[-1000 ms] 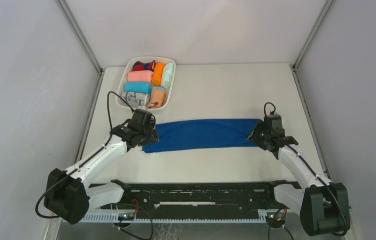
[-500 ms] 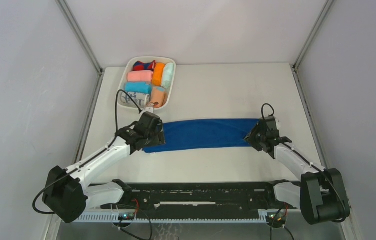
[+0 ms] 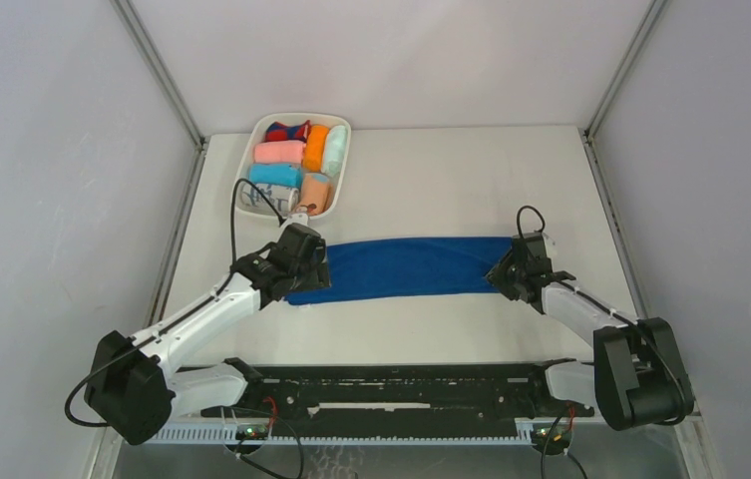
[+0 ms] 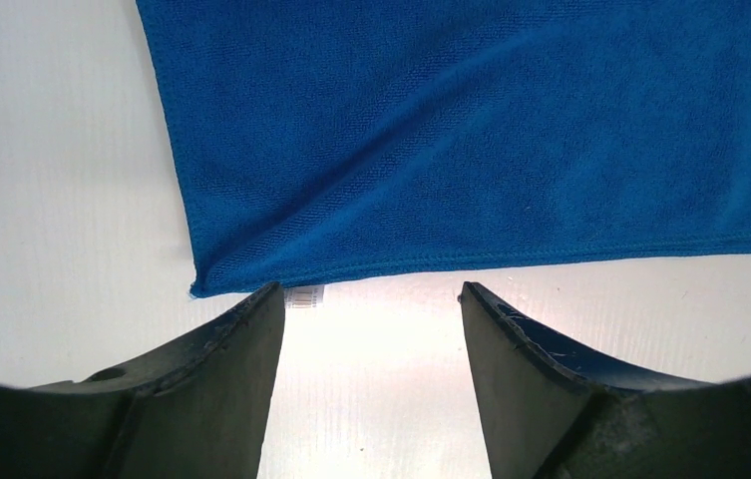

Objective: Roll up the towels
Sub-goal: Fold the towel at the center of the board.

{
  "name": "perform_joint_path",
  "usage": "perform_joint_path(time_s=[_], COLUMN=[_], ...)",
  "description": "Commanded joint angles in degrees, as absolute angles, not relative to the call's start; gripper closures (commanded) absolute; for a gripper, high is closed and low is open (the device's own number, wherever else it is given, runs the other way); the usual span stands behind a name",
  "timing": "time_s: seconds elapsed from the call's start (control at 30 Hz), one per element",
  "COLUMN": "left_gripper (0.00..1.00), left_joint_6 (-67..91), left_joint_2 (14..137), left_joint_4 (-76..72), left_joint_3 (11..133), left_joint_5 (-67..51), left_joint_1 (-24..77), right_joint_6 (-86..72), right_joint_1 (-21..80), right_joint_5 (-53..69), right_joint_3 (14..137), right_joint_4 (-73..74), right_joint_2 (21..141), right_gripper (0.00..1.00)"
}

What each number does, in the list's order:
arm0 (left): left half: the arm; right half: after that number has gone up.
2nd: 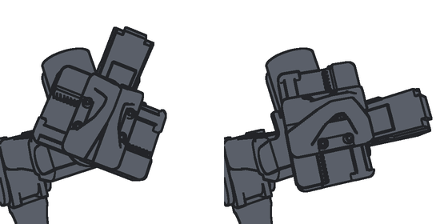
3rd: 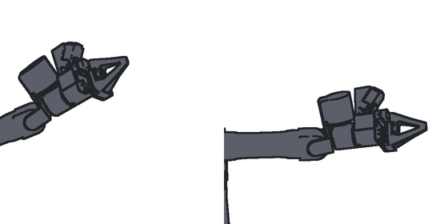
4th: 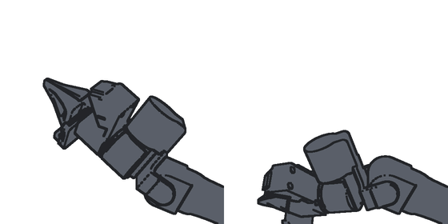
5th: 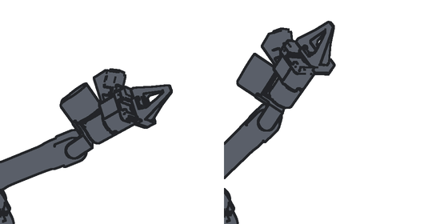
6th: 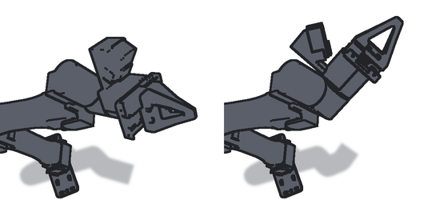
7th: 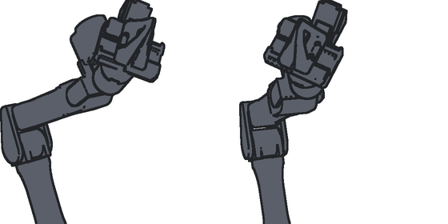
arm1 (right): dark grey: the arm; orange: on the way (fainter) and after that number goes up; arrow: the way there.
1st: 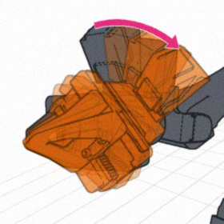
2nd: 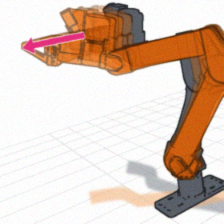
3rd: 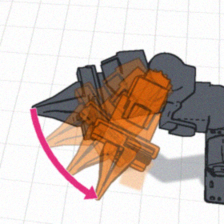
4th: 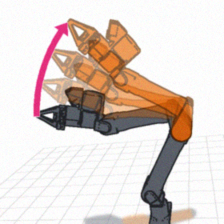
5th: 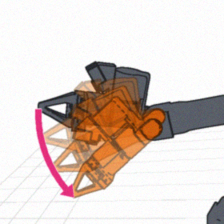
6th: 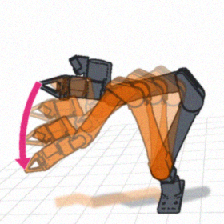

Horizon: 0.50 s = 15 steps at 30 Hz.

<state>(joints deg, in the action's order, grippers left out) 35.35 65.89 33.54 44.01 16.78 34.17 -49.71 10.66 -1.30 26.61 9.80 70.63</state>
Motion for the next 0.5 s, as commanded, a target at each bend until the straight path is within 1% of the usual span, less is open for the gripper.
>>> perform_joint_path(time_s=[0.0, 0.13, 0.2, 0.27, 0.4, 0.47], left_gripper=[0.30, 0.30, 0.30, 0.30, 0.30, 0.30], left_joint_6=[34.5, 34.4, 34.3, 34.2, 34.2, 34.2], left_joint_2=[65.2, 65.6, 65.7, 65.9, 66.1, 66.3], left_joint_4=[31.9, 31.9, 31.9, 31.9, 32.1, 32.3], left_joint_3=[44.1, 44.3, 44.4, 44.4, 44.2, 44.2], left_joint_5=[17.5, 17.3, 17.3, 17.4, 17.6, 17.6], left_joint_1=[34.7, 34.8, 34.9, 34.9, 35.0, 35.0], right_joint_6=[-51.1, -51.4, -51.3, -51.0, -50.2, -49.8], right_joint_1=[11.3, 11.3, 11.3, 11.4, 11.1, 10.8], right_joint_5=[-2.8, -2.7, -2.8, -2.9, -2.4, -1.9], right_joint_3=[26.5, 26.5, 26.6, 26.5, 26.5, 26.5], right_joint_4=[7.5, 8.8, 9.8, 10.9, 13.2, 14.2], right_joint_2=[70.0, 68.3, 66.6, 64.9, 62.1, 61.3], right_gripper=[0.66, 0.75, 0.83, 0.89, 0.98, 0.99])
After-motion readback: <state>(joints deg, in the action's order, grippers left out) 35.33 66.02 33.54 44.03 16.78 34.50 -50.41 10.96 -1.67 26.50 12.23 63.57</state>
